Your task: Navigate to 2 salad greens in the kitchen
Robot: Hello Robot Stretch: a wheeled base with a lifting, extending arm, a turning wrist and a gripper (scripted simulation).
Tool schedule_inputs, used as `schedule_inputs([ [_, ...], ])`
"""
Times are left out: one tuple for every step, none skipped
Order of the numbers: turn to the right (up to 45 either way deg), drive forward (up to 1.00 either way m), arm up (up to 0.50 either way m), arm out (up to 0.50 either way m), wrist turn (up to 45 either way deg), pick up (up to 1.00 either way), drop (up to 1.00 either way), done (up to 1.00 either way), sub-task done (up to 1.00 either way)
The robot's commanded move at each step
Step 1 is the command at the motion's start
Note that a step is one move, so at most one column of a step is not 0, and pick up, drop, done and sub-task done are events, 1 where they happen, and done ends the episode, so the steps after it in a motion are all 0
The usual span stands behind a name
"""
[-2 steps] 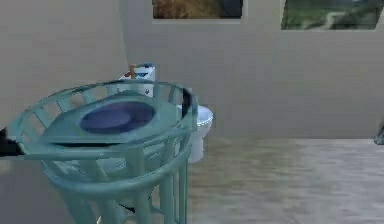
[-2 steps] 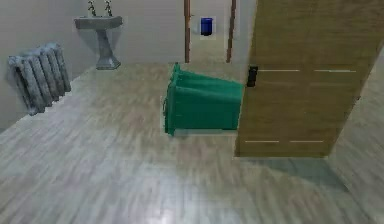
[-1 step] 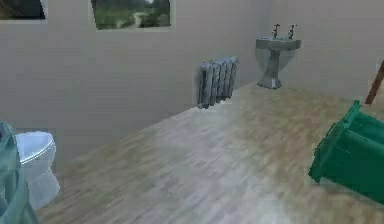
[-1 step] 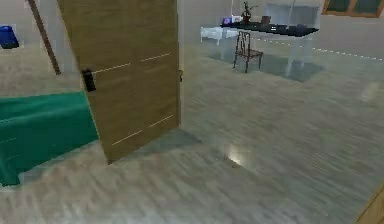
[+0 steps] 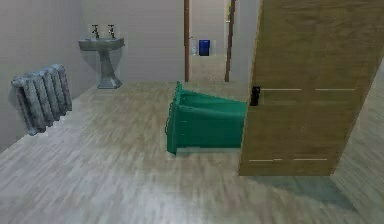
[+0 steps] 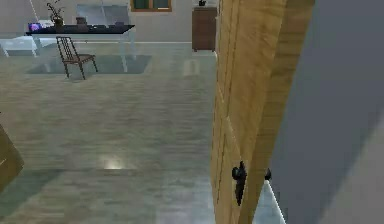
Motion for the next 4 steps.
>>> schedule_inputs([
  [0.0, 1.00, 0.00, 0.00, 0.0, 0.00, 0.00, 0.00, 0.00],
  [3.0, 0.00, 0.00, 0.00, 0.0, 0.00, 0.00, 0.00, 0.00],
  [0.0, 0.75, 0.00, 0.00, 0.0, 0.00, 0.00, 0.00, 0.00],
  [0.0, 1.00, 0.00, 0.00, 0.0, 0.00, 0.00, 0.00, 0.00],
])
